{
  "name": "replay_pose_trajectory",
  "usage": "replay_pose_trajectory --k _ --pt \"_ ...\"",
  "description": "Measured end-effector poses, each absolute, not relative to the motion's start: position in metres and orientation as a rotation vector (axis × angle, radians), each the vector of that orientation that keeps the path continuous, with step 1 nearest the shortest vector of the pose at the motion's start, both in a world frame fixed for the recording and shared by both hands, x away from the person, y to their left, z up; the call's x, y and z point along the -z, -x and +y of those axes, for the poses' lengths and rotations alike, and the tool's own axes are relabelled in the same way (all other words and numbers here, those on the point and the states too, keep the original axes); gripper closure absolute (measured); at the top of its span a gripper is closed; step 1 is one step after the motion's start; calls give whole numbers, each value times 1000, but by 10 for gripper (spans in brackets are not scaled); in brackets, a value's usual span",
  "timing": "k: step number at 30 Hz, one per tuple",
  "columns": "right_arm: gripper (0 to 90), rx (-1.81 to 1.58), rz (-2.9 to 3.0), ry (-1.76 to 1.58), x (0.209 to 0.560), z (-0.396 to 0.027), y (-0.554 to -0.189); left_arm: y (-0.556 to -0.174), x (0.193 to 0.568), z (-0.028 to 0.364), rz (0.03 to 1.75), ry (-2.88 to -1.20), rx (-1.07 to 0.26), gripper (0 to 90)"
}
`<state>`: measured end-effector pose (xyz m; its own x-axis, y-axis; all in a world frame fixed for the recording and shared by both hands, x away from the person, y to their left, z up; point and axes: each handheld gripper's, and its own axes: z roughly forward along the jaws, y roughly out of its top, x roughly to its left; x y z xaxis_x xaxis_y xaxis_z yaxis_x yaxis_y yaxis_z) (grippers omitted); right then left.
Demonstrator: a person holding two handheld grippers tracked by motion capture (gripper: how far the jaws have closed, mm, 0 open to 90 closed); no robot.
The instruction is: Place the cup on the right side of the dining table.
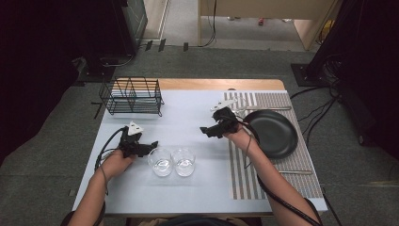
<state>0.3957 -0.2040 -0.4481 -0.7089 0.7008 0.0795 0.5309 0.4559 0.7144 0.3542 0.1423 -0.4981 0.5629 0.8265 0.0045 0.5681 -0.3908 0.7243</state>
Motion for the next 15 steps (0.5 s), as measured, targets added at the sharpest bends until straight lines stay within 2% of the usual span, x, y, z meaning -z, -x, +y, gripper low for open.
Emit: replay_pose_trajectory --k 15 --pt "176 -1070 2465 -1071 460 -198 -392 -354 498 142 1113 -2108 -483 117"
